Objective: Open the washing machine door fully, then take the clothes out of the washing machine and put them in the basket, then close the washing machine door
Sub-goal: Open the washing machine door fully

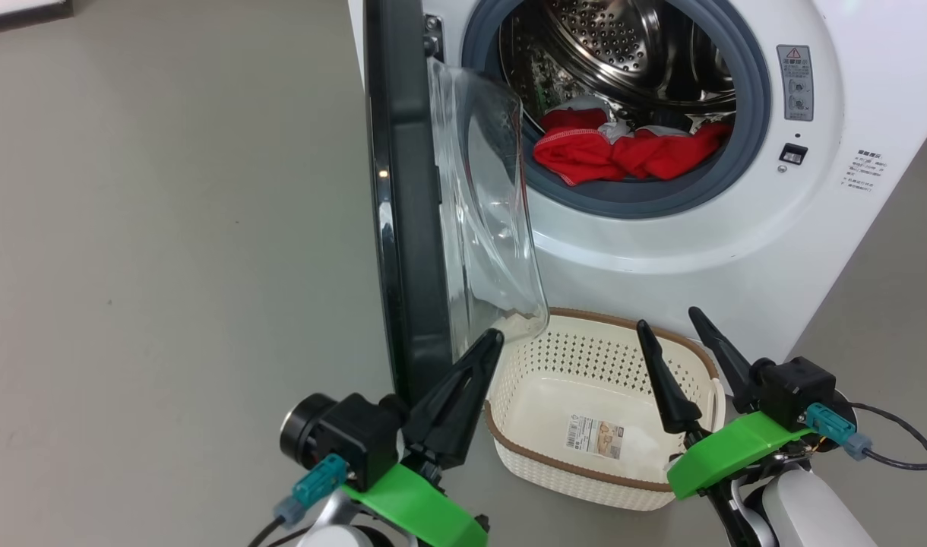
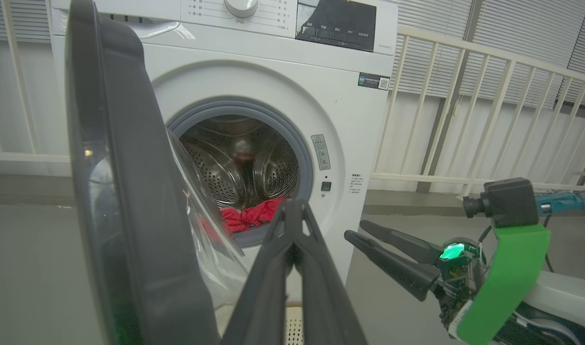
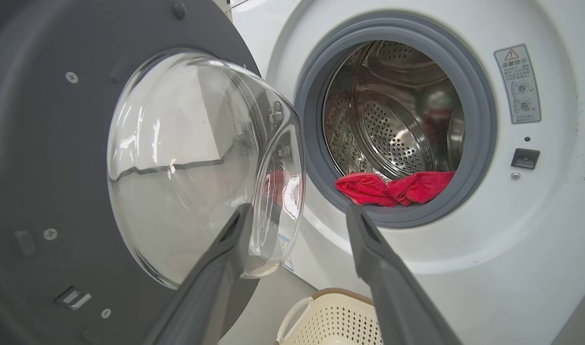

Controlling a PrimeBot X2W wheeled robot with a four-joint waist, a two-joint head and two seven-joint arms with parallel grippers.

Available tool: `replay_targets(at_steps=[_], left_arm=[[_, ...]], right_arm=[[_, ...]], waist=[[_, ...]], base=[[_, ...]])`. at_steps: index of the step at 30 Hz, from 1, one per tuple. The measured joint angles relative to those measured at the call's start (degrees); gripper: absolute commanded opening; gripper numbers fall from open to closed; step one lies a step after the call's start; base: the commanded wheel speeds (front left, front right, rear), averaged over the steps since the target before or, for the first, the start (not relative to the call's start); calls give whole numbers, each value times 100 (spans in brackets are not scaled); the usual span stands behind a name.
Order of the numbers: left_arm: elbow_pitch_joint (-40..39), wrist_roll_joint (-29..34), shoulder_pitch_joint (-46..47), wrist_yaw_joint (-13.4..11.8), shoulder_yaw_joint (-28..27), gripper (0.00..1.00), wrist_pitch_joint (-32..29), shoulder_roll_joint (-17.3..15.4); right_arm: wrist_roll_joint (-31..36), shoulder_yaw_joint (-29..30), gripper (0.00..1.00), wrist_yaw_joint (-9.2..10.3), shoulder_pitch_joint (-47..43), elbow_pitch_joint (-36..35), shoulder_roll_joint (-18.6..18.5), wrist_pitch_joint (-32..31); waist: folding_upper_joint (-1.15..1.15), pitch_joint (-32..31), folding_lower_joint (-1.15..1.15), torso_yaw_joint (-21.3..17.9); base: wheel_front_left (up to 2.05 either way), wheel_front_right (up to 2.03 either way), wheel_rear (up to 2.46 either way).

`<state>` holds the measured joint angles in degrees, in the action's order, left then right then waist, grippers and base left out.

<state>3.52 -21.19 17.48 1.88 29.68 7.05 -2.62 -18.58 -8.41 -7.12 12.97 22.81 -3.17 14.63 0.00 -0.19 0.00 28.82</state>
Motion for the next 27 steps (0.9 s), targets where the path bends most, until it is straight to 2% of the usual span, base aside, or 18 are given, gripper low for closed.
replay_targets(at_steps=[12,27], left_arm=[[627,0,1,-253,-37,0,-104,-22],[745,11,0,-679,-192,0,-108,-30]], right_arm=[[-8,1,100,0,-14,24,1,0],[-101,-5,100,0,-16,69,2,0]], waist=[[0,-6,0,2],[0,11,0,7]], base=[[0,0,0],[0,0,0]])
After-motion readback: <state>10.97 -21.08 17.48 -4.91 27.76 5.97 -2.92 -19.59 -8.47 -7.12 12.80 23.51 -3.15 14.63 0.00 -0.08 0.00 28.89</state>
